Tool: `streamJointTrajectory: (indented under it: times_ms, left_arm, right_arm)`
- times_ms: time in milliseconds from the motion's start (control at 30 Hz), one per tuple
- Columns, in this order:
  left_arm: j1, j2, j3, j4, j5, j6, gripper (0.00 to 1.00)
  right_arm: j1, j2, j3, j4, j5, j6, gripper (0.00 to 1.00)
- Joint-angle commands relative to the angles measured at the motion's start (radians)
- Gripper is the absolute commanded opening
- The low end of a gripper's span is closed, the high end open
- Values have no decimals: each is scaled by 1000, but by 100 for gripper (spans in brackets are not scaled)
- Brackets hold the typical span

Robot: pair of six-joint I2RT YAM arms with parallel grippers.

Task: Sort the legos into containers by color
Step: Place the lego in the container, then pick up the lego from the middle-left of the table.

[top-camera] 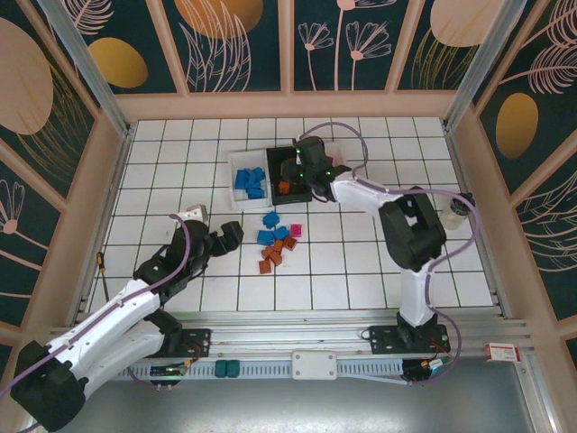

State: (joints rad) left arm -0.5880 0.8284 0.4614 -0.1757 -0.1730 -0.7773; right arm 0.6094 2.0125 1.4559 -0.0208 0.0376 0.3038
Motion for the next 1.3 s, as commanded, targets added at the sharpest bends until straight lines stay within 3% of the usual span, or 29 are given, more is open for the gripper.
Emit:
streamJointTrajectory:
  times_ms: [0,133,267,567,667,933,1267]
  left_arm:
    - [-1,34,-16,15,75,21,98]
    - [-61,86,-27,30,94,12,98]
    - [-224,168,-6,12,-18,-29,98]
    - [-392,418,43,105,-79,-52,89]
    - [-403,489,74,116,-93,-36,80]
    - [-404,604,124,131,-130,1,72]
    - [-404,626,102,70,-123,-28,39]
  right_arm:
    - [8,53,123,-62,27,3,52]
    - [7,40,127,-56,23,9,60]
    - [7,-60,-5,7,20,17,61]
    - [2,-271,-294,112,9,39,61]
    - [1,-323,-346,125,9,43,61]
    - [-8,-395,-405,146,0,50,61]
    - [-13,-427,-424,150,1,54,61]
